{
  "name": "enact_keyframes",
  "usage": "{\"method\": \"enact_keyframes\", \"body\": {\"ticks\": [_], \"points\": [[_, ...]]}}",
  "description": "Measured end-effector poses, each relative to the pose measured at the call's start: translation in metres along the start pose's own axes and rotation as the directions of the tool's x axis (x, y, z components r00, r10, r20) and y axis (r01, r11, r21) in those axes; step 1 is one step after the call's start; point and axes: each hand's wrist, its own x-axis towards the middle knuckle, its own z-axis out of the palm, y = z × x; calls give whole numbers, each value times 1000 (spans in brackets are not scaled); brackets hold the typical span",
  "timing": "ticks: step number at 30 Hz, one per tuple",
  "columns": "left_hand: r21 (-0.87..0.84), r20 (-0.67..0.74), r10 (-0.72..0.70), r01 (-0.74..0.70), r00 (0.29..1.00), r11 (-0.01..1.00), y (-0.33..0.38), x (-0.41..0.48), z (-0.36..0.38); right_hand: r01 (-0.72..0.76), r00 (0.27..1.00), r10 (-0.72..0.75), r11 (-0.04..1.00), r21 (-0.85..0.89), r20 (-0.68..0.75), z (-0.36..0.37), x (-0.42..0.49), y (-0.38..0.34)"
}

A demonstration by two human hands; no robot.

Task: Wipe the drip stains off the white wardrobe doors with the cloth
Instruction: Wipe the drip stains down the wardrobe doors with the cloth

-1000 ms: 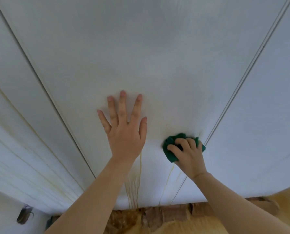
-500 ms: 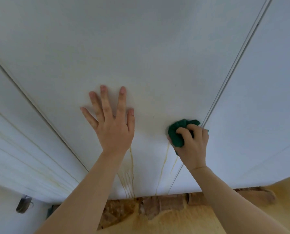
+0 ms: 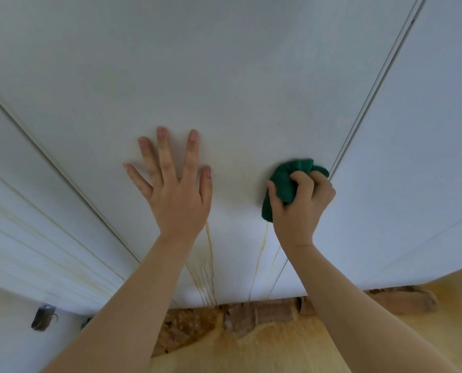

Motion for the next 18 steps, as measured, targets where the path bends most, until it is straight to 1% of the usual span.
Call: {"method": "enact_keyframes", "body": {"ticks": [2,3,4,6,7,8,9,11,13,14,15,16,17,18], "points": [[11,-7,16,-15,1000,1000,-1,-1,0,26,995,-28,999,-19,-92,5,19,-16],[11,-4,13,-13,1000,1000,-1,0,0,64,993,-69,997,-50,-96,7,19,-16],[8,0,2,-2,1000,1000,1,0,-1,128,989,-134,988,-86,-63,9,13,-11],[1,15,-23,23,1000,1000,4,1,-3,279,959,-267,946,-162,95,12,-16,7],[3,23,-24,24,999,1000,4,1,-4,314,942,-282,932,-183,180,11,-31,12],[7,28,-16,16,999,1000,4,0,-4,312,936,-268,932,-184,230,11,-39,13],[9,32,-2,2,999,1000,2,0,-5,283,944,-242,943,-175,224,12,-38,7],[6,37,28,-28,999,1000,-3,0,-7,220,973,-209,968,-122,95,17,-17,-22],[9,30,50,-51,998,999,-8,-1,-9,193,979,-197,979,-72,-49,24,12,-52],[6,32,61,-61,998,998,-10,-1,-11,202,974,-208,977,-70,-93,28,18,-59],[-4,41,73,-73,997,997,-11,-2,-11,234,965,-243,968,-95,-98,30,15,-57],[-15,47,82,-81,996,997,-13,-3,-12,287,954,-296,949,-130,-52,31,2,-49],[-19,53,87,-86,995,996,-16,-3,-13,349,937,-346,922,-168,47,29,-16,-36],[-28,64,82,-81,995,996,-19,-4,-15,388,916,-354,901,-194,191,25,-37,-20]]}}
